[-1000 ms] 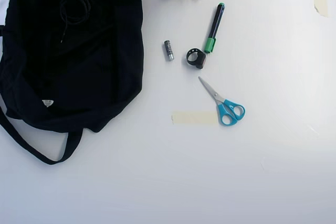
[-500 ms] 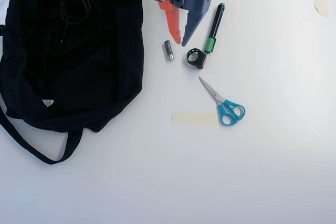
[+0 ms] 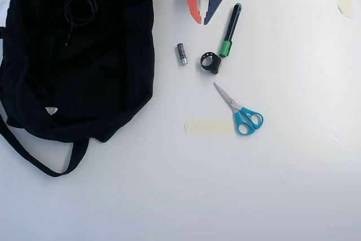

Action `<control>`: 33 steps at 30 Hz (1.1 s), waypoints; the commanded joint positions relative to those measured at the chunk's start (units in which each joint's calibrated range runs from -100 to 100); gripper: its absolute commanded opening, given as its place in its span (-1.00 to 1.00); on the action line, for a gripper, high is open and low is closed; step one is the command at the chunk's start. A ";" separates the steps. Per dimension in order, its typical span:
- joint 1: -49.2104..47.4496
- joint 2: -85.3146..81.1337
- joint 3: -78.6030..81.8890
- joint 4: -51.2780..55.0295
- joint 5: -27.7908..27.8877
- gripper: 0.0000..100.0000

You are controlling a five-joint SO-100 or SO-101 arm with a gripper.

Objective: Put the cable into the black bag

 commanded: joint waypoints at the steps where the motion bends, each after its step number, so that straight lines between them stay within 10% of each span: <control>1: -0.79 -10.40 19.09 -12.62 -0.01 -0.95; 19: -4.08 -52.14 71.56 -21.06 -0.17 -0.95; 33: -2.29 -57.12 71.29 -11.42 -0.12 -0.95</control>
